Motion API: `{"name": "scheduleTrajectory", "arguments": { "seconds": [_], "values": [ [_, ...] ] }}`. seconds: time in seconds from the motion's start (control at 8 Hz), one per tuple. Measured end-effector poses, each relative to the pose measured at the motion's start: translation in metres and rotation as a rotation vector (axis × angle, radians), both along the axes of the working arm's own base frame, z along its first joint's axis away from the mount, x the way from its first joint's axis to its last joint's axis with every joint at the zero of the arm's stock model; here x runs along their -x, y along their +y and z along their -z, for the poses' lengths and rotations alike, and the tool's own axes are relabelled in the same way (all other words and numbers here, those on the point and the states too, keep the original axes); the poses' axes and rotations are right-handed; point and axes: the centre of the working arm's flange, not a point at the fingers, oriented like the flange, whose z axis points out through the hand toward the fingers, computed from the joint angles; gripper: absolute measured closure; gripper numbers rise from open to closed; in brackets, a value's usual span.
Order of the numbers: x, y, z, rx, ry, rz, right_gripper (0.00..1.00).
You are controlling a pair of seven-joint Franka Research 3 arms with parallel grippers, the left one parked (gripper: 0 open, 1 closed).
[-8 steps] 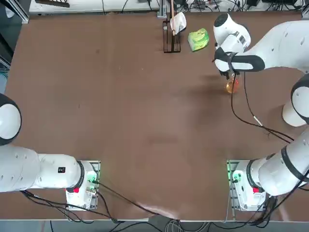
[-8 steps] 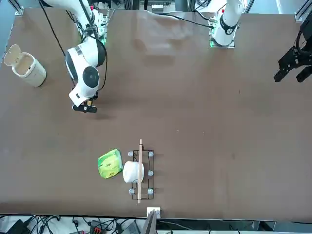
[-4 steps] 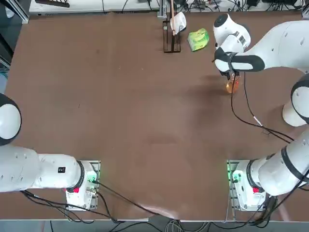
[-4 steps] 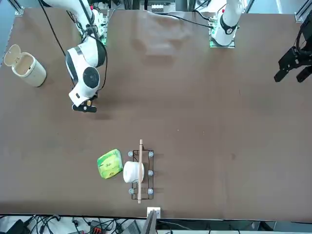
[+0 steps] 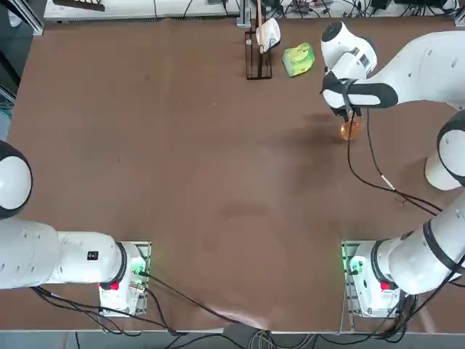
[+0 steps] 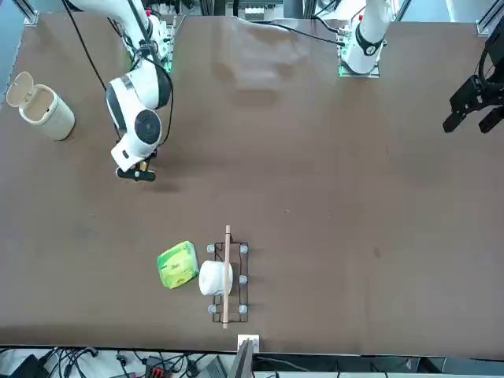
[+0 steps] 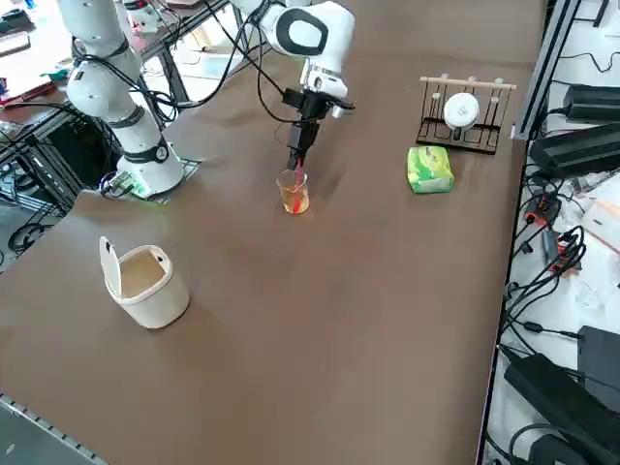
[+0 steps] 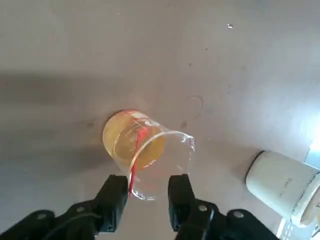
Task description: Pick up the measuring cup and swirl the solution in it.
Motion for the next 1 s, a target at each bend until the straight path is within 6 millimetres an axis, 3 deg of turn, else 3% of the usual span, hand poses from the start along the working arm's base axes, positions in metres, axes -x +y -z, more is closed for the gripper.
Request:
{"name": "scheduleTrajectory", "arguments": {
  "seconds": [1.0],
  "values": [
    [-0.0036, 0.007, 0.0017, 0.0, -0.005, -0.006, 0.54]
  ]
}}
